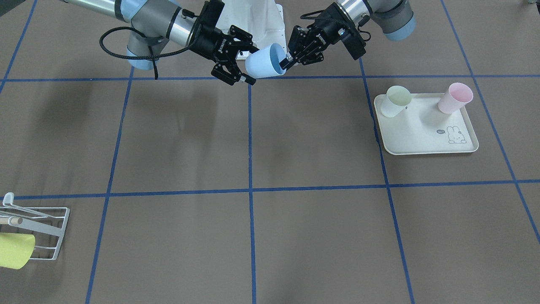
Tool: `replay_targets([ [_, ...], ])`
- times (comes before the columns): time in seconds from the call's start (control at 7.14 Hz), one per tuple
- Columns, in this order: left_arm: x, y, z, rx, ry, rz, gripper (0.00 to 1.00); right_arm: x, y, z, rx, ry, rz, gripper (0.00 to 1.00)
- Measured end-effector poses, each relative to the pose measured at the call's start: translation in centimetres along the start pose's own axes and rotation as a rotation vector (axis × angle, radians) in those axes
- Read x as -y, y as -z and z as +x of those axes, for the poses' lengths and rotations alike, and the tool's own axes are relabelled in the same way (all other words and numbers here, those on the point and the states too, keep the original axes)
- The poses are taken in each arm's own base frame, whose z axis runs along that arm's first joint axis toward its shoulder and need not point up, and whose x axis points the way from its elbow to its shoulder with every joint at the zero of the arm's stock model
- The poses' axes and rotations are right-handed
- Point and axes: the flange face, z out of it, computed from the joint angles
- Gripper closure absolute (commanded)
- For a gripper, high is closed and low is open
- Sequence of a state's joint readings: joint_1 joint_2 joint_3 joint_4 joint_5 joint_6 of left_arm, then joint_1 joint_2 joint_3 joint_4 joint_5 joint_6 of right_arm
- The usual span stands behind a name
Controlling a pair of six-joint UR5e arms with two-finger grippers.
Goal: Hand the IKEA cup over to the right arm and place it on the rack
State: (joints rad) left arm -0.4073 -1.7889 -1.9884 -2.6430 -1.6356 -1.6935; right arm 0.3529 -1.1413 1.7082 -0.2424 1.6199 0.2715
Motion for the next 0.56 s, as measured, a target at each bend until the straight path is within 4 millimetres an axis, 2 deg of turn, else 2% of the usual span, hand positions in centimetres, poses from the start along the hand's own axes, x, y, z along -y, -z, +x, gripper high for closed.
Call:
replay_targets([
  [0.14, 0.00, -0.02, 0.05, -0.001, 0.000, 0.000, 1.00, 0.01, 0.00, -0.01, 0.000, 0.000, 0.000, 0.22],
  [0.42, 0.01, -0.06, 0.05, -0.001, 0.000, -0.001, 1.00, 0.09, 0.05, 0.04, -0.001, 0.001, 0.002, 0.61],
  [0.56, 0.00, -0.08, 0.05, -0.001, 0.000, -0.001, 0.38, 0.14, 0.11, 0.13, -0.002, 0.002, 0.002, 0.77],
])
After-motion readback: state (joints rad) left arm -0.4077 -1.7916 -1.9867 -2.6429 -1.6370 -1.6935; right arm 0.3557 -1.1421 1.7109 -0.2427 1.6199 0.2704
